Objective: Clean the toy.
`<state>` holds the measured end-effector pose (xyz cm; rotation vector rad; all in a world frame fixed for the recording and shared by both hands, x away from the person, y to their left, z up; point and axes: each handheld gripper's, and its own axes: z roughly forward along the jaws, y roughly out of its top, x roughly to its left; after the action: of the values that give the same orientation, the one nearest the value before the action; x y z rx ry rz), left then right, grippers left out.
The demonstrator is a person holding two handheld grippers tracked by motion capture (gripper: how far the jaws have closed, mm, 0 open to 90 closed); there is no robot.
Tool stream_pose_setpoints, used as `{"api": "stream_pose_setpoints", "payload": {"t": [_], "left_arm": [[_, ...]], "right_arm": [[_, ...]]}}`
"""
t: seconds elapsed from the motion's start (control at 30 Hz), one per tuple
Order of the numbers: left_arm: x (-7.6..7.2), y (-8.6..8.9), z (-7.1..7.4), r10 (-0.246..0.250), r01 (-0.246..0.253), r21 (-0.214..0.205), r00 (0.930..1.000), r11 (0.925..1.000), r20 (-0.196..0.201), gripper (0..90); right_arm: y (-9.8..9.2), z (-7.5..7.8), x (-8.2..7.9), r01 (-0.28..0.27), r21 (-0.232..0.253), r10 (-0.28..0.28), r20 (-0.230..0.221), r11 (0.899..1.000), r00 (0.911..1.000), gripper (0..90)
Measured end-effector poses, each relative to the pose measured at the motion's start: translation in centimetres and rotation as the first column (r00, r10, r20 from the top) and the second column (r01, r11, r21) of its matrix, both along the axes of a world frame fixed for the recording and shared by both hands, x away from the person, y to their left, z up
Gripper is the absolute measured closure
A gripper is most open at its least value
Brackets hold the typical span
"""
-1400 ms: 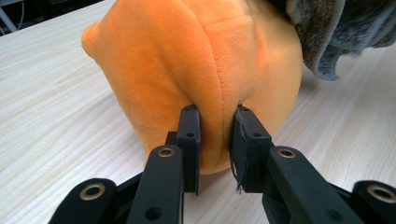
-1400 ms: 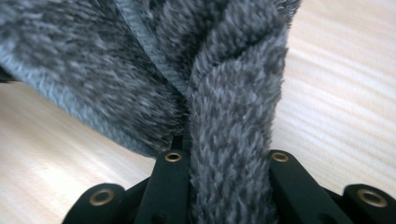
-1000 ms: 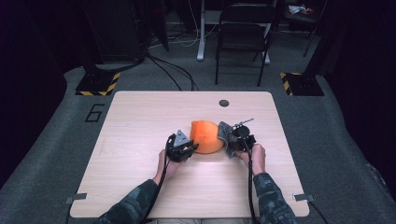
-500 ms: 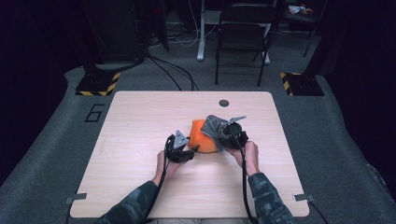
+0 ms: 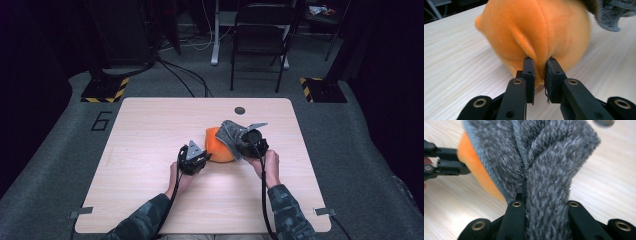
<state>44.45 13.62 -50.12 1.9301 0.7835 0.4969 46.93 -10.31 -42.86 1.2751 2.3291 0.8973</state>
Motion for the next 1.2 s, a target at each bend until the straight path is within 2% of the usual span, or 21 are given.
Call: {"api": "stream_pose_setpoints", "payload": {"t": [0.03,0.13,0.2,0.3,0.33,0.37,0.5,0.6,0.63,0.67,0.7,0.8,0.83,0.97,1.03,1.07,1.1,1.17,1.2], "left_arm": [[-0.1,-0.1,0.3,-0.003,0.003,-0.023,1.0,0.9997,-0.008,80.6],[-0.6,-0.1,1.2,-0.029,0.028,-0.048,0.9995,0.9984,-0.014,80.8],[-0.8,-0.1,1.5,-0.036,0.035,-0.058,0.9991,0.9977,-0.023,80.9],[-0.7,-0.1,1.5,-0.032,0.03,-0.061,0.999,0.9977,-0.031,80.9],[-0.6,-0.1,1.4,-0.035,0.033,-0.057,0.9986,0.9978,-0.038,80.8],[-0.5,-0.1,1.2,-0.034,0.031,-0.061,0.9985,0.9977,-0.043,80.8],[-0.1,0.3,0.9,-0.027,0.024,-0.057,0.9979,0.9981,-0.059,80.6],[0.2,0.6,0.7,-0.025,0.02,-0.06,0.9963,0.998,-0.082,80.4],[0.3,0.6,0.6,-0.018,0.013,-0.066,0.9964,0.9978,-0.083,80.4],[0.4,0.7,0.6,-0.019,0.015,-0.054,0.9969,0.9984,-0.076,80.3],[0.4,0.6,0.5,-0.017,0.012,-0.065,0.9963,0.9978,-0.084,80.3],[0.5,0.7,0.5,-0.017,0.012,-0.056,0.9964,0.9984,-0.083,80.2],[0.5,0.7,0.4,-0.015,0.009,-0.066,0.9959,0.9978,-0.089,80.2],[0.6,0.9,0.3,-0.012,0.006,-0.064,0.9955,0.998,-0.094,79.9],[0.6,0.9,0.3,-0.012,0.006,-0.065,0.9954,0.9978,-0.095,79.8],[0.6,0.9,0.3,-0.012,0.006,-0.064,0.9956,0.9979,-0.093,79.7],[0.7,0.9,0.3,-0.012,0.006,-0.062,0.9957,0.9981,-0.091,79.6],[0.8,1.1,0.3,-0.016,0.011,-0.061,0.9956,0.9981,-0.092,79.5],[0.8,1.1,0.3,-0.02,0.015,-0.057,0.9955,0.9983,-0.093,79.5]], "right_arm": [[0.2,0.6,-0.3,-0.004,0.011,0.003,0.011,1.0,0.9999,78.4],[1.1,2.1,-1.2,-0.043,0.003,0.043,0.053,0.999,0.9977,78.5],[2.2,2.5,-1.8,-0.076,-0.033,0.079,0.084,0.997,0.9934,78.4],[3.4,1.8,-2.0,-0.092,-0.086,0.098,0.066,0.992,0.993,78.4],[3.6,1.1,-1.7,-0.088,-0.118,0.096,0.067,0.989,0.9931,78.5],[3.5,0.8,-1.6,-0.088,-0.113,0.095,0.062,0.99,0.9935,78.5],[2.5,0.1,-1.0,-0.045,-0.103,0.048,0.024,0.994,0.9986,78.5],[1.5,-0.7,-0.4,-0.015,-0.115,0.015,0.005,0.993,0.9999,78.5],[1.2,-1.1,-0.3,-0.005,-0.115,0.005,-0.005,0.993,1.0,78.5],[1.0,-1.3,-0.2,-0.001,-0.119,-0.001,-0.01,0.993,1.0,78.5],[0.7,-1.7,0.0,0.007,-0.12,-0.008,-0.01,0.993,0.9999,78.5],[-0.1,-2.4,0.5,0.027,-0.106,-0.032,-0.047,0.994,0.9984,78.5],[-0.4,-2.7,0.7,0.031,-0.114,-0.038,-0.055,0.993,0.9978,78.5],[-1.0,-4.5,1.4,0.052,-0.106,-0.064,-0.114,0.993,0.9914,78.4],[-1.3,-5.6,1.6,0.057,-0.097,-0.072,-0.157,0.994,0.985,78.3],[-1.3,-6.1,1.7,0.054,-0.111,-0.072,-0.166,0.992,0.9834,78.3],[-1.4,-6.4,1.8,0.06,-0.102,-0.077,-0.172,0.993,0.9821,78.3],[-1.6,-6.4,1.9,0.059,-0.089,-0.074,-0.175,0.994,0.9817,78.3],[-1.7,-6.2,2.0,0.061,-0.1,-0.078,-0.177,0.993,0.981,78.3]]}}
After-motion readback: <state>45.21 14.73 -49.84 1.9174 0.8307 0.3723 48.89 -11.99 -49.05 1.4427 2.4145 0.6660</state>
